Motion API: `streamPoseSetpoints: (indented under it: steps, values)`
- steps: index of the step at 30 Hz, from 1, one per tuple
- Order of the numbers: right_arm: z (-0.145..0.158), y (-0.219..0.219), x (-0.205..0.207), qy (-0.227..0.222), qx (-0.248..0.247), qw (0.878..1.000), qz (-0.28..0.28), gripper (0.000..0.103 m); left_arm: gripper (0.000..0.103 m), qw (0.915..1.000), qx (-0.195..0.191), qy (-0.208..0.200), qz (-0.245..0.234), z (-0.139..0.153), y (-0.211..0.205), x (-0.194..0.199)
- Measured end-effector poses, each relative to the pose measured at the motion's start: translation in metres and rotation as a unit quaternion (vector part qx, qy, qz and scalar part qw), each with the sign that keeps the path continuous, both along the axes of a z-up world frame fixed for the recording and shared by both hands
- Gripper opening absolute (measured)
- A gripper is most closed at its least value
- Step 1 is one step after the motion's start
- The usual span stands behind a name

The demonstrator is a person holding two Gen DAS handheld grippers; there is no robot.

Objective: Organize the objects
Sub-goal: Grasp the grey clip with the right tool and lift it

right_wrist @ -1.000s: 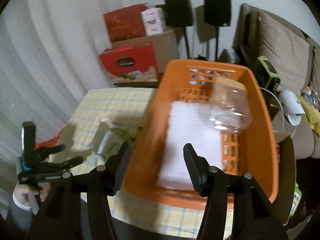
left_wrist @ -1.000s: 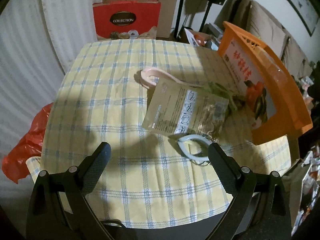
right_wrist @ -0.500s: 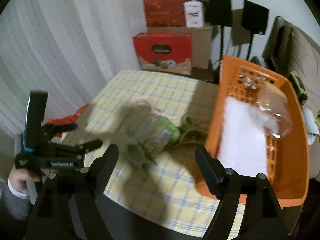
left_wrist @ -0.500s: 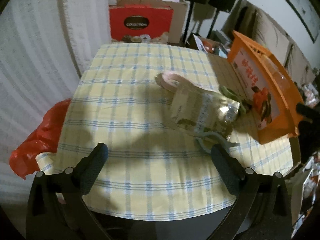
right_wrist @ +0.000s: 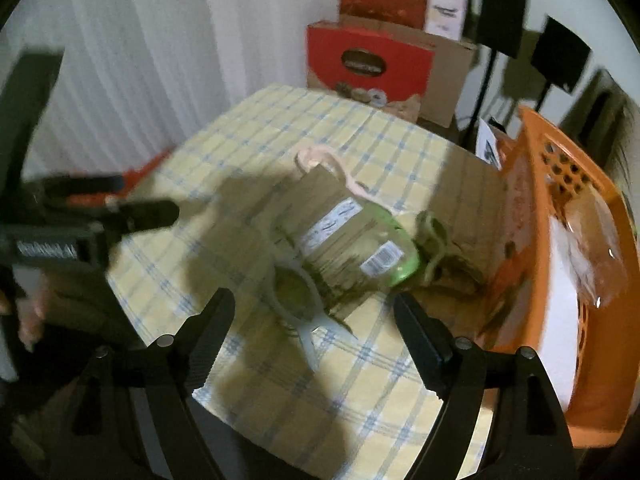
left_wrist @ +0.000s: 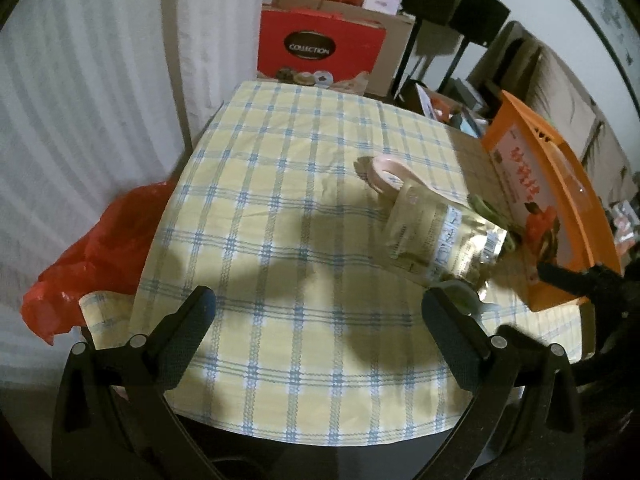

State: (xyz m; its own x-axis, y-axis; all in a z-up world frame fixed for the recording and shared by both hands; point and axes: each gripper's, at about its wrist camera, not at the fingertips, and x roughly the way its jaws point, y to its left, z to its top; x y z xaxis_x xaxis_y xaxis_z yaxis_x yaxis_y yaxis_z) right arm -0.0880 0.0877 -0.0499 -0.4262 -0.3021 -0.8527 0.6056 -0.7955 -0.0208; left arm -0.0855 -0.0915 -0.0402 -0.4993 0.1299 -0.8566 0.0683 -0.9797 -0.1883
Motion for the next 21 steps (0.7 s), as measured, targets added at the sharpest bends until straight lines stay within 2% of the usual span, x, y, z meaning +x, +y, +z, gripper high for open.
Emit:
streamPoseSetpoints:
  steps: [5,8,11,14,15,17,21]
  values:
    - [-0.025,-0.015,-0.002,-0.001,0.036,0.999,0.019,0.082,0.103,1.0,0.002,-0.005,0.002,-0.005,-0.003,-0.002]
    - [-0.037,-0.02,-0.007,-0.015,0.039,0.999,0.024,0.076,0.103,0.9999,0.007,-0.008,0.003,-0.009,-0.004,-0.004]
    - [-0.051,-0.021,-0.012,-0.031,0.042,0.998,0.024,0.064,0.103,0.9999,0.011,-0.011,0.002,-0.012,-0.003,-0.005]
    - [-0.053,-0.023,-0.011,-0.025,0.045,0.998,0.029,0.064,0.103,0.9999,0.011,-0.011,0.0,-0.013,-0.001,-0.005]
    - [-0.053,-0.024,-0.011,-0.023,0.045,0.998,0.03,0.06,0.103,0.9999,0.012,-0.01,0.001,-0.013,-0.001,-0.006]
    - [-0.052,-0.024,-0.011,-0.029,0.036,0.998,0.037,0.046,0.103,0.9998,0.017,-0.009,0.002,-0.013,-0.001,-0.006]
    - [-0.051,-0.025,-0.01,-0.034,0.035,0.998,0.038,0.044,0.103,0.9997,0.023,-0.011,0.0,-0.013,0.003,-0.007]
